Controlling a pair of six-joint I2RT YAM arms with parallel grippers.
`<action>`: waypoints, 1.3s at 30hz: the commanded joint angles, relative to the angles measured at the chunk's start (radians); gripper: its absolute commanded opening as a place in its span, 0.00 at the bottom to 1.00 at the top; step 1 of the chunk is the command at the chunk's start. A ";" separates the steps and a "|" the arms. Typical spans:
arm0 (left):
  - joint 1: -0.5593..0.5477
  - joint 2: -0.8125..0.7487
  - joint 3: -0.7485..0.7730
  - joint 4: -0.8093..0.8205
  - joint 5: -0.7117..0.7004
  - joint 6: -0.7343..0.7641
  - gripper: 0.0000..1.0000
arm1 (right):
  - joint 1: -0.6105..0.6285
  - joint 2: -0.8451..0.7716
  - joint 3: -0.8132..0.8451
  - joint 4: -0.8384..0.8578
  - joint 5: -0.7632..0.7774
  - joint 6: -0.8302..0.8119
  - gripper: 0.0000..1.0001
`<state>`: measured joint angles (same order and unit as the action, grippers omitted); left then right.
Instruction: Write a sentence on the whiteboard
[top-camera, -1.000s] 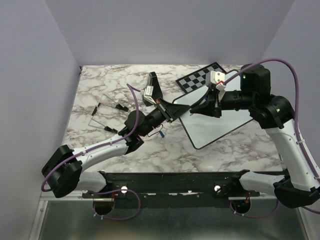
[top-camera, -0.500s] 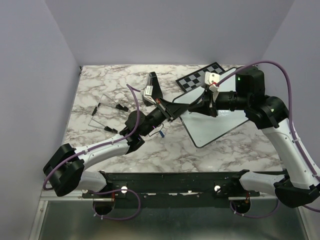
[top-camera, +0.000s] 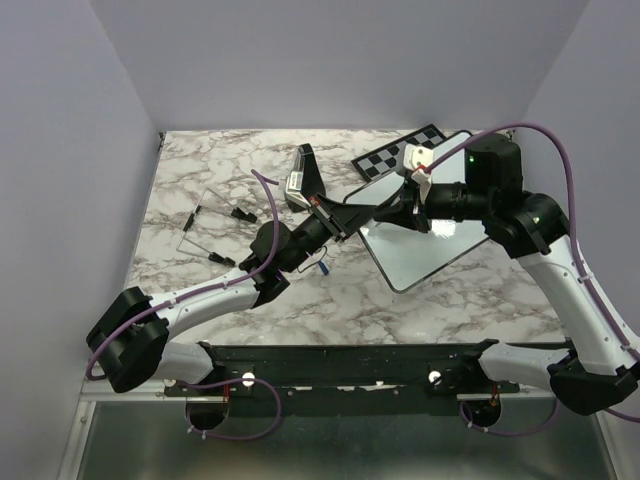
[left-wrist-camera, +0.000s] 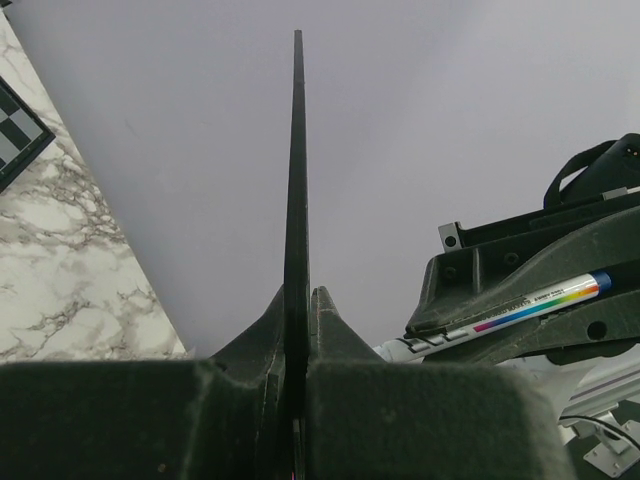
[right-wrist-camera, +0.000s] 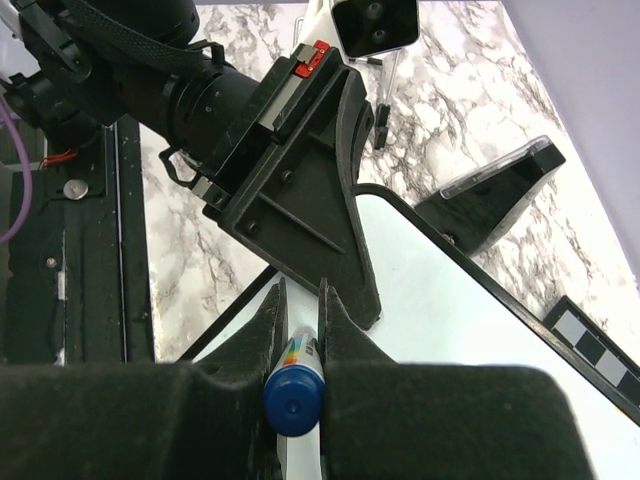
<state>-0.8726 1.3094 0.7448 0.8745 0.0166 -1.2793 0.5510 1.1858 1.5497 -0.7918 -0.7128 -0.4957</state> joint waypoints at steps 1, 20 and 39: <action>-0.005 -0.022 0.027 0.176 -0.032 -0.051 0.00 | 0.009 0.003 -0.025 0.013 0.035 -0.012 0.01; -0.002 -0.044 0.014 0.166 -0.060 -0.043 0.00 | 0.009 -0.075 -0.094 -0.081 0.024 -0.037 0.00; -0.002 -0.038 0.021 0.164 -0.043 -0.048 0.00 | 0.009 0.014 0.006 0.009 0.070 0.009 0.01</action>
<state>-0.8707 1.3102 0.7437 0.8730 -0.0154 -1.2781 0.5533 1.1793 1.5349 -0.8047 -0.7029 -0.4969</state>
